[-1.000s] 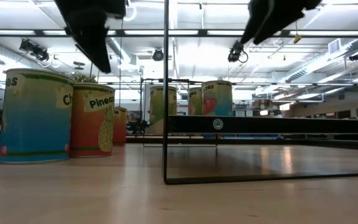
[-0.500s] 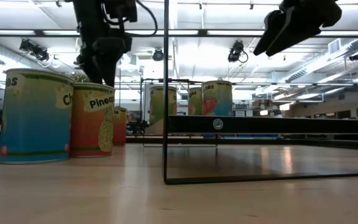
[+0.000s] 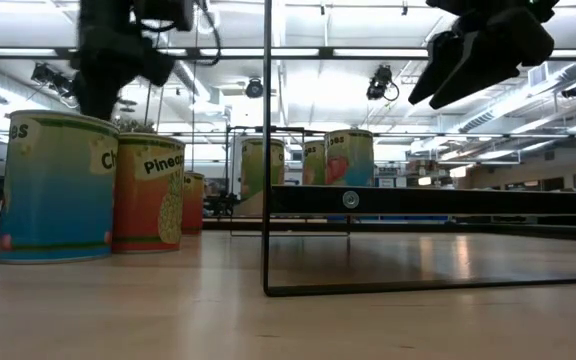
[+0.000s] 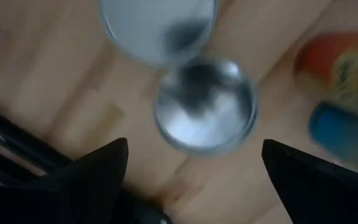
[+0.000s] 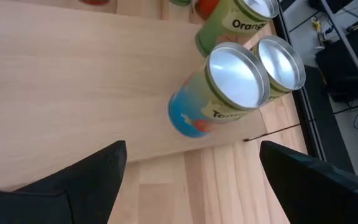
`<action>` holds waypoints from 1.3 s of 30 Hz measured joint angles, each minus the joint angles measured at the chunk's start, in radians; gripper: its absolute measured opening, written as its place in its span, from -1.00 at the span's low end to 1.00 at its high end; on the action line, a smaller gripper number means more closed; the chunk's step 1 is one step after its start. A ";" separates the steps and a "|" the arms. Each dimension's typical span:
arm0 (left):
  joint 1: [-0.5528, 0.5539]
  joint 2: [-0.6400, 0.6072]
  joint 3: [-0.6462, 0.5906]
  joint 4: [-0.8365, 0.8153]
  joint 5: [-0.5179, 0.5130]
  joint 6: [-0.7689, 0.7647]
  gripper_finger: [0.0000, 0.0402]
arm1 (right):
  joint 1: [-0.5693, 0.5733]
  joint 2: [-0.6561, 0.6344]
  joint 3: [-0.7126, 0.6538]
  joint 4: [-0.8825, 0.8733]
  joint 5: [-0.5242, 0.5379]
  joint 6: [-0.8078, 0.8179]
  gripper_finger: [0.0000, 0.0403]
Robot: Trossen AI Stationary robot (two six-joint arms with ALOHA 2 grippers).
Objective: Pick and place cans onto a shelf
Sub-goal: Put the bottom canned peas on the shelf
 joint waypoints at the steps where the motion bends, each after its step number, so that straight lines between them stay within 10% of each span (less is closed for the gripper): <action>1: -0.012 -0.002 -0.032 0.004 0.018 -0.014 0.87 | 0.003 0.000 0.000 0.001 0.000 0.000 0.87; 11: -0.097 -0.037 -0.242 0.137 -0.005 -0.118 0.87 | 0.005 -0.002 0.000 0.037 0.000 -0.043 0.87; 39: -0.082 0.010 -0.185 0.210 -0.078 -0.178 0.53 | 0.005 -0.002 0.000 0.059 0.000 -0.056 0.87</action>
